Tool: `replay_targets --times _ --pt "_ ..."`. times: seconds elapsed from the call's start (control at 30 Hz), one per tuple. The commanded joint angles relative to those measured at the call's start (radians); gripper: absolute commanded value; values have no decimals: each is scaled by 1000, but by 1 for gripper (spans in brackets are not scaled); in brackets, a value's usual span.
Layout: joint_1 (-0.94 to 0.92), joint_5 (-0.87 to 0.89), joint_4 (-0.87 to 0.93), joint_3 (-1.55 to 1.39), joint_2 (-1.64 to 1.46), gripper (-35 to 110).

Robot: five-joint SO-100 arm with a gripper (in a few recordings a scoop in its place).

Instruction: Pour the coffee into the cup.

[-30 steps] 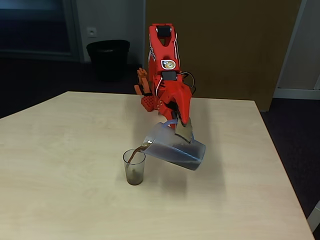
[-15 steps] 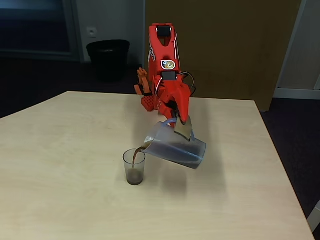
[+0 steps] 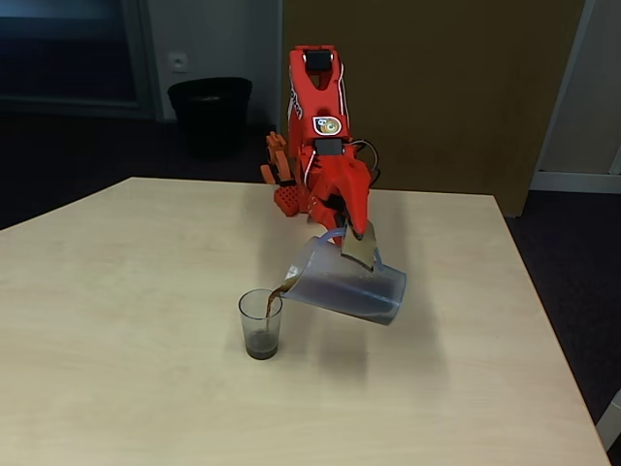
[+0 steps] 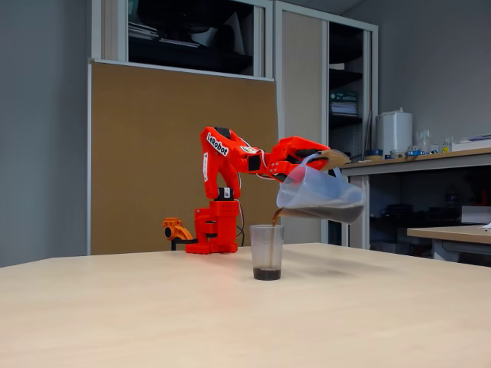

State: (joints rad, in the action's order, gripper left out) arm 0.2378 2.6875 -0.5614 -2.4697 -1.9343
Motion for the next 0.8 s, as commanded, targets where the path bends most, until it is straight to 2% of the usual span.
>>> replay_targets --times 0.0,0.77 --pt "6 34 -41 0 -63 0" --pt "-9 89 -80 -18 -61 0"
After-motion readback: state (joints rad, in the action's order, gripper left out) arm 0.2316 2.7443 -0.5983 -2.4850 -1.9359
